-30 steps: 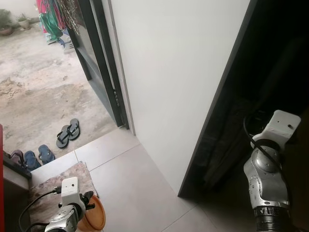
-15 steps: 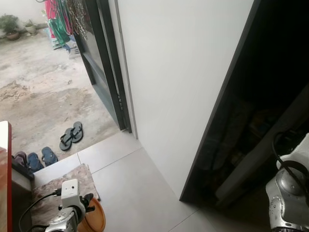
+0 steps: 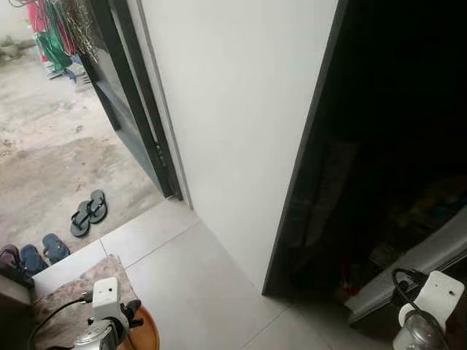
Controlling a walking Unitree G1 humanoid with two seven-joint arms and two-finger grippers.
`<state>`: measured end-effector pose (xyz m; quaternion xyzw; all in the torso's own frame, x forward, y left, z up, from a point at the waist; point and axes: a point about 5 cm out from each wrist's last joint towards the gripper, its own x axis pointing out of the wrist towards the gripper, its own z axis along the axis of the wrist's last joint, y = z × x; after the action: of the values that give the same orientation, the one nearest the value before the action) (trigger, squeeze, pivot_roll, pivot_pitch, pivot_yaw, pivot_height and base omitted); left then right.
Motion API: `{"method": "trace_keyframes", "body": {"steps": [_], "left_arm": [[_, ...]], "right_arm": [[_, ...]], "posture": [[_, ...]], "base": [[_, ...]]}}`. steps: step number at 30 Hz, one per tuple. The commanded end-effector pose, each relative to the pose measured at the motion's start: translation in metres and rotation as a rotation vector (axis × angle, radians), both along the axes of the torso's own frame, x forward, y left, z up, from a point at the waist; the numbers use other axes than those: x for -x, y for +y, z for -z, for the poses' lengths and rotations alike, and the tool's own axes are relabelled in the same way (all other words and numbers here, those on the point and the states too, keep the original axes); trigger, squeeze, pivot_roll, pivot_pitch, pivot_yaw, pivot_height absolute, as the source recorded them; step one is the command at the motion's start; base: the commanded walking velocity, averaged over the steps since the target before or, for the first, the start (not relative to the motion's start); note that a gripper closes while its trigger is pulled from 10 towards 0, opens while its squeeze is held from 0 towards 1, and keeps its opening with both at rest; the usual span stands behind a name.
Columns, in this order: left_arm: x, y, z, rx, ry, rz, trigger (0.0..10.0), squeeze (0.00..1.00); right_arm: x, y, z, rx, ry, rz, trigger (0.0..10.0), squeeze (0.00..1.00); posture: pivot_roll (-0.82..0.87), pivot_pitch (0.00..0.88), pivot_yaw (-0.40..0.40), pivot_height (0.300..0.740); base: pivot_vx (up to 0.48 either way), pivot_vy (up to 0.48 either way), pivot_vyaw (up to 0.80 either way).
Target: Restocking fridge
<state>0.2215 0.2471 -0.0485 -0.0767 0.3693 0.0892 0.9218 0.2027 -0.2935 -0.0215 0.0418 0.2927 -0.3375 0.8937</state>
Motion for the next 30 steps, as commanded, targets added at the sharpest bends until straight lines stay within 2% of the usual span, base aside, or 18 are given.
{"method": "trace_keyframes", "body": {"steps": [1,5,8,10,13,19,22,26,30], "left_arm": [[0.013,0.007,0.006,-0.014,0.044,-0.010,10.0,0.00],[0.020,0.011,0.009,-0.009,0.071,-0.023,10.0,0.00],[0.023,0.013,0.010,-0.007,0.085,-0.035,10.0,0.00],[0.023,0.013,0.011,-0.007,0.086,-0.036,10.0,0.00],[0.025,0.015,0.011,-0.012,0.091,-0.037,10.0,0.00],[0.031,0.019,0.013,-0.019,0.113,-0.043,10.0,0.00],[0.033,0.018,0.014,-0.014,0.123,-0.048,10.0,0.00],[0.036,0.015,0.017,-0.008,0.142,-0.029,10.0,0.00],[0.038,0.013,0.019,-0.002,0.145,-0.029,10.0,0.00]], "right_arm": [[0.009,0.008,0.015,-0.036,0.069,-0.059,10.0,0.00],[0.032,0.030,0.046,-0.109,0.245,-0.247,10.0,0.00],[0.050,0.036,0.058,-0.133,0.330,-0.296,10.0,0.00],[0.054,0.036,0.060,-0.139,0.345,-0.298,10.0,0.00],[0.068,0.038,0.067,-0.123,0.410,-0.397,10.0,0.00],[0.069,0.043,0.068,-0.124,0.387,-0.483,10.0,0.00],[0.073,0.051,0.072,-0.151,0.417,-0.514,10.0,0.00],[0.084,0.062,0.078,-0.209,0.438,-0.524,10.0,0.00],[0.084,0.065,0.080,-0.214,0.456,-0.524,10.0,0.00]], "posture": [[-0.04,0.089,0.038,0.740],[-0.04,0.097,0.039,0.740],[-0.03,0.104,0.039,0.740],[-0.03,0.105,0.039,0.740],[-0.03,0.106,0.041,0.740],[-0.03,0.101,0.046,0.740],[-0.03,0.077,0.033,0.740],[-0.02,0.060,0.020,0.740],[-0.01,0.045,0.015,0.740]], "base": [[0.000,0.000,0.00],[0.000,0.000,0.00],[0.000,0.000,0.00],[0.000,0.000,0.00],[0.000,0.000,0.00],[0.000,0.000,0.00],[0.000,0.000,0.00],[0.000,0.000,0.00],[0.000,0.000,0.00]]}}
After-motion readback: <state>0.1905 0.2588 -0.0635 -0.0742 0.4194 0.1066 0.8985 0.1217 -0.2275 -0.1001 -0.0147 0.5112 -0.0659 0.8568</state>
